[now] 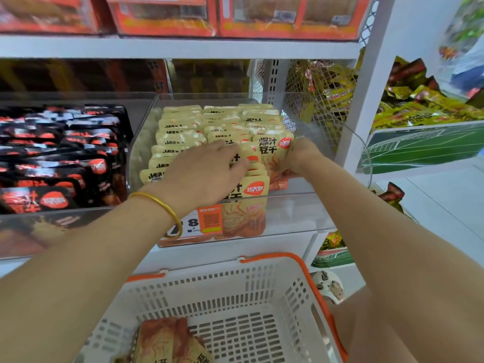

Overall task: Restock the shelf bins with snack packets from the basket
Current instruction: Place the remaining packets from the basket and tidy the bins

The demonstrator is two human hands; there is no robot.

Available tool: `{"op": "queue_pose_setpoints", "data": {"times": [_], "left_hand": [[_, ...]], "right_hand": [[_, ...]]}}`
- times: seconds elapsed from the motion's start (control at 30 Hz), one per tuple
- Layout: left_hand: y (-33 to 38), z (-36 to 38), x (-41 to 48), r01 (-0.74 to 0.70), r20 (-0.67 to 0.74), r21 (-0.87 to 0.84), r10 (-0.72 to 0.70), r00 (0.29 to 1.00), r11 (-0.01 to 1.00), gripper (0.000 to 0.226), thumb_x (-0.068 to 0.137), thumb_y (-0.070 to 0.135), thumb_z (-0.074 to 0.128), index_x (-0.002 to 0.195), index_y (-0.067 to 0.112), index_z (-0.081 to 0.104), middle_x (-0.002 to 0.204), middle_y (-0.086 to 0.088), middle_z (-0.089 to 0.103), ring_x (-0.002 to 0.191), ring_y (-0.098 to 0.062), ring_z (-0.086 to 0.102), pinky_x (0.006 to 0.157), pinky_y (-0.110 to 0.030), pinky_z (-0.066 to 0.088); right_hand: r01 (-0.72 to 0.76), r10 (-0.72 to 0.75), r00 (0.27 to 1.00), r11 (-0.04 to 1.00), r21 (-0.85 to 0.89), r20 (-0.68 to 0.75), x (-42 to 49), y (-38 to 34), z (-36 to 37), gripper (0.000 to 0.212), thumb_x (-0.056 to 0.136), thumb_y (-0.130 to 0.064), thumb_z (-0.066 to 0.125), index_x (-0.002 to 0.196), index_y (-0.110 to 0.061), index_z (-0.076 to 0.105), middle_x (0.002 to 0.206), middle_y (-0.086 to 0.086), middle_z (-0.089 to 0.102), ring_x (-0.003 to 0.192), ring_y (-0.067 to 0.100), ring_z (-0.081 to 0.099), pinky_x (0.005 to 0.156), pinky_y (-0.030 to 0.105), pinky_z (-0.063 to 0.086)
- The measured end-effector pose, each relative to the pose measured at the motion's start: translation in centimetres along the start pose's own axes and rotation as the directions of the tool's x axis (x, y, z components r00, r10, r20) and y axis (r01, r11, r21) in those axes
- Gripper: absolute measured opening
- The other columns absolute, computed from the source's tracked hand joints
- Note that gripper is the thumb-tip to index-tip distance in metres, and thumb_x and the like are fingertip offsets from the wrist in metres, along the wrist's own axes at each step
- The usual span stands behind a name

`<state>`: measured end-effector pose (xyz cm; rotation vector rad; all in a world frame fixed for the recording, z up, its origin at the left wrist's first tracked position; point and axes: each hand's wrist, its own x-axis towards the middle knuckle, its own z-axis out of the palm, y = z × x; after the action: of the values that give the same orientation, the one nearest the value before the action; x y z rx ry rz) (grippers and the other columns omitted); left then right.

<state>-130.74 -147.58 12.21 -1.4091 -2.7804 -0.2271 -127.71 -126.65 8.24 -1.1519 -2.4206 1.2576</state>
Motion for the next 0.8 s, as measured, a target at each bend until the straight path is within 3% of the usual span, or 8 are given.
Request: {"op": "queue_pose_setpoints", "data": {"times": [0.13, 0.2, 0.23, 0.33, 0.43, 0.53, 0.67, 0.8], "left_hand": [[0.1, 0.1, -0.9, -0.049, -0.209, -0.106, 0.026, 0.978, 0.993, 0.044, 0.099, 0.038, 0.033, 0.135, 0.016, 0.048, 0.139, -0.004, 0.047, 0.128, -0.023, 0.041, 0.105, -0.036, 0.035], [0.3, 0.0, -2.5, -0.123, -0.441, -0.138, 0.050, 0.896, 0.983, 0.034, 0.097, 0.022, 0.042, 0.126, 0.012, 0.056, 0.130, -0.004, 0.055, 0.120, -0.022, 0.047, 0.101, -0.033, 0.035], [0.3, 0.0, -3.8, -0.173, -0.546, -0.140, 0.070, 0.835, 0.975, 0.031, 0.094, 0.016, 0.044, 0.120, 0.011, 0.060, 0.124, -0.003, 0.059, 0.116, -0.022, 0.051, 0.098, -0.033, 0.035], [-0.3, 2.0, -8.9, -0.302, -0.633, -0.152, 0.142, 0.761, 0.941, 0.029, 0.083, 0.008, 0.043, 0.100, 0.009, 0.067, 0.105, -0.002, 0.065, 0.099, -0.021, 0.057, 0.084, -0.035, 0.043], [-3.0, 6.9, -13.2, -0.257, -0.412, -0.145, 0.178, 0.894, 0.956, 0.029, 0.078, 0.014, 0.040, 0.089, 0.014, 0.067, 0.096, 0.002, 0.065, 0.092, -0.018, 0.059, 0.072, -0.031, 0.046], [-6.7, 11.8, -15.3, -0.038, 0.035, -0.087, 0.042, 0.999, 0.995, 0.032, 0.077, 0.021, 0.037, 0.090, 0.017, 0.067, 0.099, 0.000, 0.066, 0.091, -0.024, 0.063, 0.069, -0.033, 0.052], [-10.3, 14.2, -15.7, 0.219, 0.350, 0.085, -0.235, 0.907, 0.972, 0.030, 0.091, 0.021, 0.043, 0.116, 0.020, 0.060, 0.121, -0.004, 0.059, 0.111, -0.025, 0.054, 0.085, -0.035, 0.047], [-11.5, 15.3, -16.2, 0.276, 0.393, 0.136, -0.308, 0.866, 0.951, 0.030, 0.095, 0.022, 0.041, 0.121, 0.018, 0.056, 0.123, -0.007, 0.057, 0.113, -0.026, 0.053, 0.080, -0.033, 0.043]], "right_hand": [[0.043, -0.056, 0.995, 0.987, -0.153, -0.081, -1.9, -0.6, -1.1, 0.054, 0.073, -0.013, 0.080, 0.118, 0.000, 0.053, 0.109, 0.017, 0.060, 0.096, 0.027, 0.062, 0.074, 0.035, 0.055], [0.149, -0.198, 0.954, 0.965, -0.215, -0.225, -5.3, -1.1, -2.5, 0.029, 0.076, -0.015, 0.078, 0.090, -0.008, 0.053, 0.081, 0.008, 0.056, 0.067, 0.017, 0.052, 0.056, 0.028, 0.043], [0.245, -0.302, 0.907, 0.945, -0.217, -0.293, -7.7, -1.2, -3.0, 0.027, 0.078, -0.015, 0.075, 0.084, -0.009, 0.049, 0.075, 0.004, 0.052, 0.063, 0.017, 0.048, 0.058, 0.029, 0.042], [0.496, -0.469, 0.835, 0.868, 0.026, -0.288, -15.7, -0.6, -2.2, 0.019, 0.079, -0.010, 0.072, 0.079, -0.014, 0.053, 0.074, 0.001, 0.059, 0.070, 0.021, 0.058, 0.065, 0.034, 0.050], [0.427, -0.448, 0.873, 0.893, 0.143, 0.193, -18.6, 1.5, 3.7, 0.020, 0.080, -0.005, 0.069, 0.072, -0.017, 0.056, 0.064, -0.001, 0.057, 0.065, 0.020, 0.060, 0.063, 0.035, 0.052], [0.453, -0.314, 0.768, 0.882, -0.128, 0.559, -17.5, 4.6, 12.7, 0.005, 0.086, -0.010, 0.063, 0.089, -0.011, 0.061, 0.077, -0.005, 0.056, 0.078, 0.016, 0.055, 0.066, 0.017, 0.043], [0.575, -0.157, 0.644, 0.744, -0.340, 0.748, -16.5, 11.2, 25.7, 0.029, 0.089, -0.018, 0.056, 0.115, -0.006, 0.057, 0.110, 0.009, 0.059, 0.103, 0.025, 0.056, 0.081, 0.032, 0.045], [0.730, -0.206, 0.571, 0.569, -0.377, 0.795, -17.4, 14.5, 35.0, 0.059, 0.088, -0.006, 0.053, 0.143, -0.012, 0.033, 0.144, 0.013, 0.036, 0.129, 0.034, 0.038, 0.103, 0.042, 0.040]]}}
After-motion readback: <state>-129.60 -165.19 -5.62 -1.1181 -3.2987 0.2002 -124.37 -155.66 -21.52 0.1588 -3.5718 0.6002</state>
